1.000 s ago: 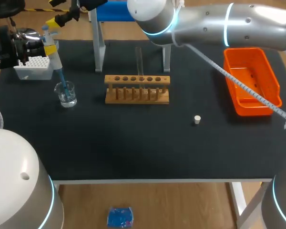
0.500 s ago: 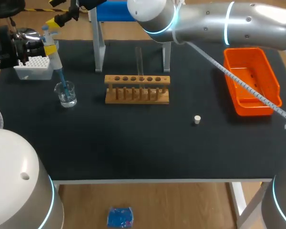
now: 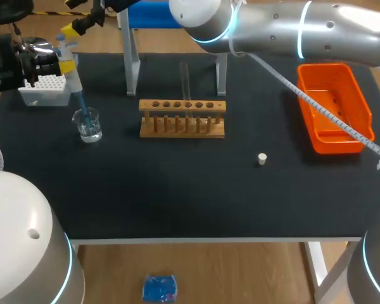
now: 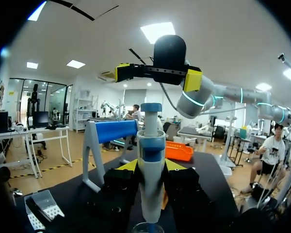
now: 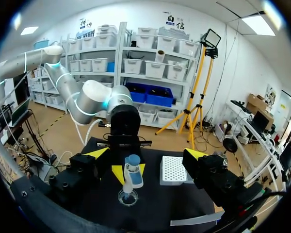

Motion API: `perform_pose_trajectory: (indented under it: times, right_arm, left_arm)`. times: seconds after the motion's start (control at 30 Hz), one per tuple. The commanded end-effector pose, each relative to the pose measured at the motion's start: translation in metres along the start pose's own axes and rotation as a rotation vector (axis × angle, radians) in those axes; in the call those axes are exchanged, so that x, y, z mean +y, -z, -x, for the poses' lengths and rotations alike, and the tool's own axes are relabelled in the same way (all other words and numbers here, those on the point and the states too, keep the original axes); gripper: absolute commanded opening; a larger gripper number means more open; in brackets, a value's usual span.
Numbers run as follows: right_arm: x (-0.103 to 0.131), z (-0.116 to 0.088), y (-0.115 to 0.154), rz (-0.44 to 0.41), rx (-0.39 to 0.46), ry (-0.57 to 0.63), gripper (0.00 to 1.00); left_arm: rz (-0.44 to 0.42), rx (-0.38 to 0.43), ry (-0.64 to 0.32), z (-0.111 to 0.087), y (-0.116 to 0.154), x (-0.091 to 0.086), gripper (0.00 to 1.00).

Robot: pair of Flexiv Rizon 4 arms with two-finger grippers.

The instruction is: Invert the test tube, pick up the pipette, mount the tip to pipette, aspirate from beaker and dispense into the tube, eject the tip, return the pipette, and cap with the stopper.

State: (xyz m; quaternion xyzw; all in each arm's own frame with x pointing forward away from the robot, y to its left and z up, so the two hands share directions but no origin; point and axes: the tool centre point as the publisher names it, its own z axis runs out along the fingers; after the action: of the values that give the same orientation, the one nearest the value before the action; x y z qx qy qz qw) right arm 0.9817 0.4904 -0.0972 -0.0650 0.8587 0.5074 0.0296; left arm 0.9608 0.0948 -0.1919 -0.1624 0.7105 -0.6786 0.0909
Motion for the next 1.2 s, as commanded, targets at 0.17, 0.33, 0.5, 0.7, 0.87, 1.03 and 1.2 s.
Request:
perform_pose_trajectory:
  times: [0.17,0.33,0.5,0.7,0.87,1.03,1.2]
  right_arm:
    - [0.0015,0.0018,0.0008,-0.008,0.005,-0.001,1.00]
    - [0.0015,0.0018,0.0008,-0.008,0.005,-0.001,1.00]
    - [0.0015,0.0018,0.0008,-0.008,0.005,-0.001,1.00]
    - [0.0015,0.0018,0.0008,-0.008,0.005,-0.001,1.00]
    - [0.0015,0.0018,0.0008,-0.008,0.005,-0.001,1.00]
    - [0.0015,0.0018,0.0008,-0.008,0.005,-0.001,1.00]
    - [0.0015,0.0018,0.0008,-0.008,0.005,-0.001,1.00]
  left_arm:
    - [-0.001,-0.020,-0.031,-0.0069,0.0012,-0.0048,0.00]
    - [0.000,-0.024,-0.039,-0.0077,0.0015,-0.0054,0.00]
    - [0.013,-0.032,-0.050,-0.0090,0.0009,-0.0057,0.00]
    - [-0.005,-0.039,-0.054,-0.0099,0.0023,-0.0069,0.00]
    - [-0.008,-0.040,-0.054,-0.0096,0.0028,-0.0069,0.00]
    - [-0.006,-0.043,-0.052,-0.0094,0.0031,-0.0067,0.00]
    - [-0.006,-0.043,-0.052,-0.0094,0.0031,-0.0067,0.00]
